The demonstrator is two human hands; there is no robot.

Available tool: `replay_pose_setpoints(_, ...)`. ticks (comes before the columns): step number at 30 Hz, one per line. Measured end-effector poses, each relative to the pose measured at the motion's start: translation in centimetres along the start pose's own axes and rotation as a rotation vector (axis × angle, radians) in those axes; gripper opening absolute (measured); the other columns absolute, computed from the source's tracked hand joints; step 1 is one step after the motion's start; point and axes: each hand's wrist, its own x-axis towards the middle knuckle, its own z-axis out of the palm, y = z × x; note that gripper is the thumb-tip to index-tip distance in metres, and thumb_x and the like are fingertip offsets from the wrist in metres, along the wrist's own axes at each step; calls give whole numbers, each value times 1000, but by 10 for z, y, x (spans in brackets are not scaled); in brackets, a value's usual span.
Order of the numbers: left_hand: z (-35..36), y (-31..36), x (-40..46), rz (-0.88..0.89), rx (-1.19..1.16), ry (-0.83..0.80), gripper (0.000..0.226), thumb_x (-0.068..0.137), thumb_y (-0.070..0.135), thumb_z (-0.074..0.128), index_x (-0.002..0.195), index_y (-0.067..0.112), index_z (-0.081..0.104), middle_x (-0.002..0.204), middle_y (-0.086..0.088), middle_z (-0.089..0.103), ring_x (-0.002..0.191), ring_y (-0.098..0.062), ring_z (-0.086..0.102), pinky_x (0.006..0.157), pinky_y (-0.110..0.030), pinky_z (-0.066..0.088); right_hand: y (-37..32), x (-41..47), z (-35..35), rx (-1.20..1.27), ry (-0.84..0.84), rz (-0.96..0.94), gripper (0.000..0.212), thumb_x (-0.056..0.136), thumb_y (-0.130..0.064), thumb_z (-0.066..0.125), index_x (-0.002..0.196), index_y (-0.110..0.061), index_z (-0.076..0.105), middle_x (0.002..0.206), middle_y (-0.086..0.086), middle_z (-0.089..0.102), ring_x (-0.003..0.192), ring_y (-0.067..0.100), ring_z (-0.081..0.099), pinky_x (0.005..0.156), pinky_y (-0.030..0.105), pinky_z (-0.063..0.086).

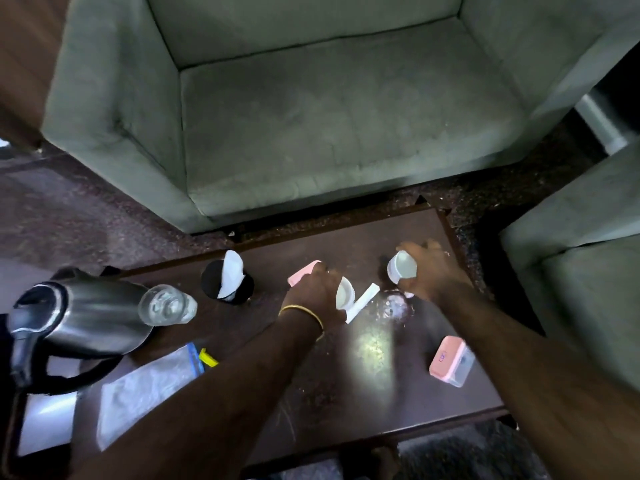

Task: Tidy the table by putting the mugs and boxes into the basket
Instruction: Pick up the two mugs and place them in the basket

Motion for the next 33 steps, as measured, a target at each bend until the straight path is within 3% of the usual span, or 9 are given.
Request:
replay_pose_setpoints(6,-64,-12,-59,-57,-38,20,58,67,44,69,117,23,48,114,-7,49,93,-34,63,79,-41,54,-79,-79,-21,70,-51,-41,82,63,-46,71,138,-34,39,127,10,44,115,36,56,95,45,51)
replay_pose_setpoints(12,-133,-41,-119,-51,9,33,55,72,41,71,118,16,53,121,-10,53,110,-30,56,92,-40,49,-172,-156,-52,-10,48,-57,71,71,-53,71,127,-18,47,126,8,49,116,33,57,88,39,49)
replay_pose_setpoints(15,-159,-64,-148,-62,4,66,59,73,40,71,123,15,54,125,-12,51,113,-33,56,93,-38,46,-211,-182,-64,-61,83,-86,65,70,-57,68,119,-18,50,122,6,52,114,31,58,88,39,49)
replay_pose_setpoints(22,-197,-112,-194,-59,-11,86,54,76,51,67,119,23,51,116,-10,49,99,-37,63,85,-47,54,-283,-218,-70,-104,104,-122,67,62,-69,64,111,-24,52,116,-2,54,114,25,56,91,41,50)
replay_pose_setpoints(26,-212,-135,-216,-80,-23,96,54,70,42,74,114,18,54,116,-12,50,101,-38,61,86,-48,53,-312,-231,-58,-112,116,-190,60,59,-66,64,102,-26,52,110,-4,55,110,23,57,85,39,51)
replay_pose_setpoints(33,-228,-169,-265,-183,-66,163,59,63,36,79,114,17,55,117,-12,51,102,-37,60,88,-45,52,-350,-249,-42,-171,73,-341,60,57,-60,68,103,-25,53,112,-3,56,108,23,57,78,35,48)
